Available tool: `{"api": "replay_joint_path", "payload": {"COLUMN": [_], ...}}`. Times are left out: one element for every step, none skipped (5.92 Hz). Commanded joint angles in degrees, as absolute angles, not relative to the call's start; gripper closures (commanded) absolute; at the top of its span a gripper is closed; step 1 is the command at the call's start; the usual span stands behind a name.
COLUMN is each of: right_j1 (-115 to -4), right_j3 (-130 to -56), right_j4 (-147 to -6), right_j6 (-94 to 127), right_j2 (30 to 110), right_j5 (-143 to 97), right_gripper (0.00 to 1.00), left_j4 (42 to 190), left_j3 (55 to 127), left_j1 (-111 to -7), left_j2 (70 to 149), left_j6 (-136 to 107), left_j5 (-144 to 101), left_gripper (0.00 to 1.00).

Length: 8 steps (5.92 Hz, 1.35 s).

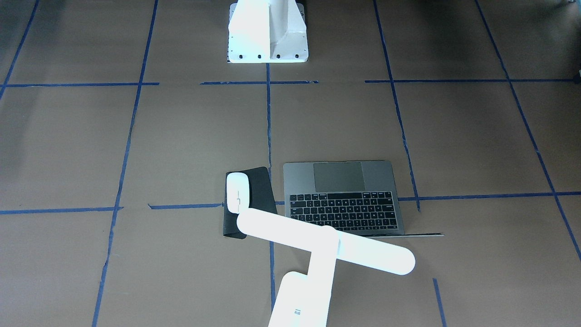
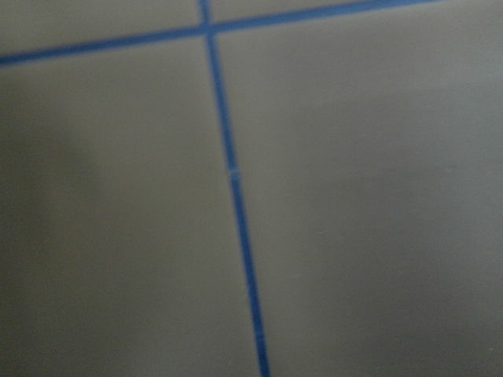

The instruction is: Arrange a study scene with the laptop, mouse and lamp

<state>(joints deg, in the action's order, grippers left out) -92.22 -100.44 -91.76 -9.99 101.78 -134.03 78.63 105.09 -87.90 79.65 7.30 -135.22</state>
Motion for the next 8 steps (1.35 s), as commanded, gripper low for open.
{"api": "replay_joint_path", "payload": {"right_j1": [-92.20, -92.11, -92.11, -92.11, -92.11, -92.02, -92.02, -92.02], "right_j3": [-100.28, -99.85, -99.76, -99.76, -99.76, -99.76, -99.76, -99.76], "right_j4": [-91.76, -91.84, -91.85, -91.85, -91.85, -91.76, -91.76, -91.76], "right_j6": [-9.93, -9.93, -9.93, -9.93, -9.93, -9.93, -9.93, -9.93], "right_j2": [101.86, 101.87, 101.87, 101.87, 101.87, 101.87, 101.87, 101.87], "right_j5": [-134.12, -134.12, -134.38, -134.38, -134.56, -134.56, -134.56, -134.56], "right_gripper": [0.00, 0.00, 0.00, 0.00, 0.00, 0.00, 0.00, 0.00], "left_j4": [78.84, 78.75, 78.75, 78.84, 78.84, 78.84, 78.84, 78.75], "left_j3": [104.85, 104.24, 104.33, 103.98, 103.97, 103.97, 103.80, 103.80], "left_j1": [-88.77, -88.68, -88.68, -88.59, -88.68, -88.59, -88.59, -88.68], "left_j2": [79.02, 79.10, 79.10, 79.10, 79.10, 79.10, 79.10, 78.84], "left_j6": [7.12, 7.29, 7.29, 7.29, 7.12, 7.21, 7.21, 7.12], "left_j5": [-134.83, -134.82, -134.91, -135.00, -135.00, -135.00, -134.91, -134.91], "left_gripper": [0.00, 0.00, 0.00, 0.00, 0.00, 0.00, 0.00, 0.00]}}
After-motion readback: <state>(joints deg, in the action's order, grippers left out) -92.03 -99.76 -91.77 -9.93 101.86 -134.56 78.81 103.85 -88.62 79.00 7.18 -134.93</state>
